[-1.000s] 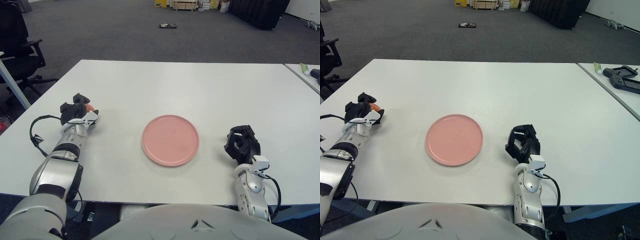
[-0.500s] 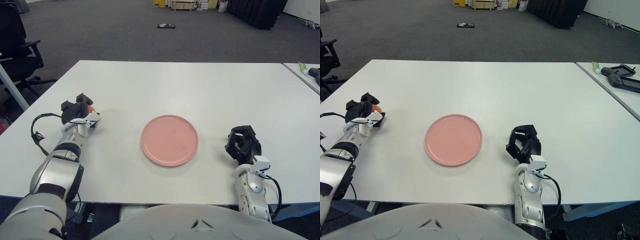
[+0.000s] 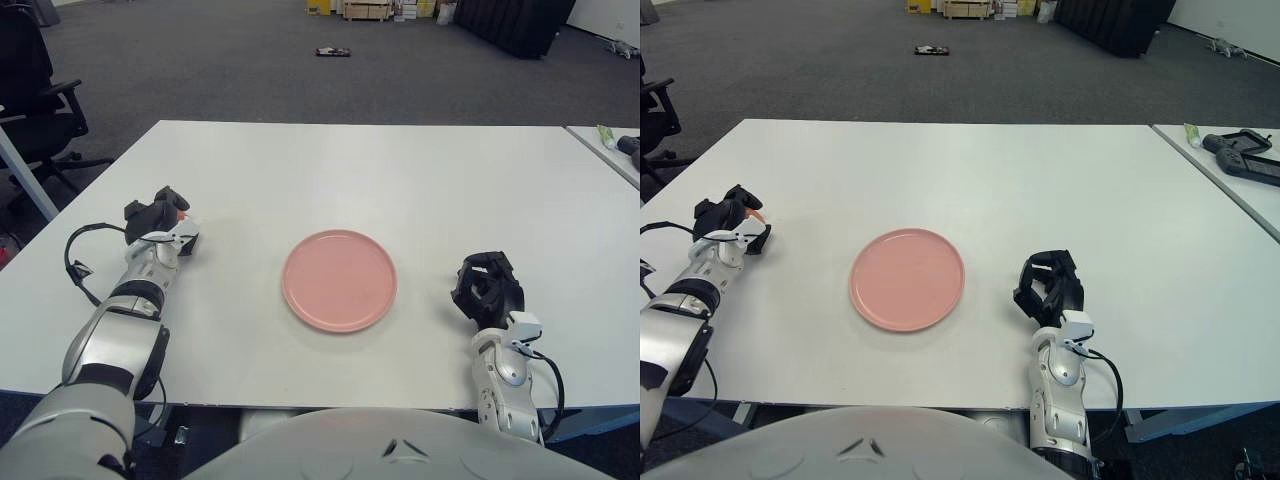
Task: Put the apple into the plate.
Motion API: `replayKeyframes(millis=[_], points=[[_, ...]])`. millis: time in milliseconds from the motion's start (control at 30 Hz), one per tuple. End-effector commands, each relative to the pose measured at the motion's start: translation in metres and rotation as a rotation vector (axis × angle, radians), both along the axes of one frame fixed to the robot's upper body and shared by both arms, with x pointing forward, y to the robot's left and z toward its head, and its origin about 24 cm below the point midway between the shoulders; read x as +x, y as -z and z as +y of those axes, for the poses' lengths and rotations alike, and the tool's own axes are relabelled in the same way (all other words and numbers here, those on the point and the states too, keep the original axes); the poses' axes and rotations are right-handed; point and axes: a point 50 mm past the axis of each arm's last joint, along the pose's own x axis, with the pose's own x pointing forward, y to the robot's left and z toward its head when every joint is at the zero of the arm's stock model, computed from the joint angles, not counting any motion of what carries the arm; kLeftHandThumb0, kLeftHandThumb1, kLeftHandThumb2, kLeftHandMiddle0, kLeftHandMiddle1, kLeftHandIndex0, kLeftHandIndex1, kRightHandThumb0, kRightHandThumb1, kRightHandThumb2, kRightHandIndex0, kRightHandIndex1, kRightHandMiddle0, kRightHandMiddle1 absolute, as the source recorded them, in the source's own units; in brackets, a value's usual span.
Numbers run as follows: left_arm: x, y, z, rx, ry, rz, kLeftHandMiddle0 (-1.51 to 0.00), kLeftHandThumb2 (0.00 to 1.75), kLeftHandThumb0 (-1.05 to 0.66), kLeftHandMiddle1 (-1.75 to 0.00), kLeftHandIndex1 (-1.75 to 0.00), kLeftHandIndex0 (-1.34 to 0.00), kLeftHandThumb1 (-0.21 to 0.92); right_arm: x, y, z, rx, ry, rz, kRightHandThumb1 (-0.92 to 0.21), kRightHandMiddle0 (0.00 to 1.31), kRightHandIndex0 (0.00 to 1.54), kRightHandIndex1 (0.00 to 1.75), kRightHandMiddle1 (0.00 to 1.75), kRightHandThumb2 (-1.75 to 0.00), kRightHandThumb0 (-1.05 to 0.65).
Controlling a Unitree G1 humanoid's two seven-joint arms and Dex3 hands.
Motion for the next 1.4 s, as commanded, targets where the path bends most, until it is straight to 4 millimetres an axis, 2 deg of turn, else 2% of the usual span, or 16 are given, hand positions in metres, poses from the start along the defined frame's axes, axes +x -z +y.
replayKeyframes(millis=[0,900,1133,1367], points=[[-0.019,0.027,-0.005,-0.056,0.003,0.134,-1.13,1.42,-0.50,-1.75,-1.75,-0.67,0.23,0.002,-0.002,0.001,0.014,-0.004,-0.022,-0.55,0.43,0.74,1.75,1.75,-1.03,-0.41],[-0.018,0.023,-0.002,-0.134,-0.031,0.062,-1.13,1.52,-0.53,-1.75,-1.75,-0.74,0.15,0.002,-0.001,0.001,0.026,0.007,-0.034,-0.56,0.42,0.72,1.75,1.75,-1.02,-0.41],[-0.004,0.004,-0.008,-0.148,0.021,-0.061,-1.23,1.50,-0.52,-1.75,-1.75,-0.72,0.17,0.002,-0.001,0.000,0.024,0.016,-0.017,-0.56,0.42,0.71,1.75,1.75,-1.02,-0.41],[-0.004,0.001,-0.007,-0.141,0.040,-0.095,-1.27,1.45,-0.51,-1.75,-1.75,-0.69,0.21,0.002,-0.001,0.000,0.016,0.009,-0.024,-0.56,0.42,0.72,1.75,1.75,-1.02,-0.41]])
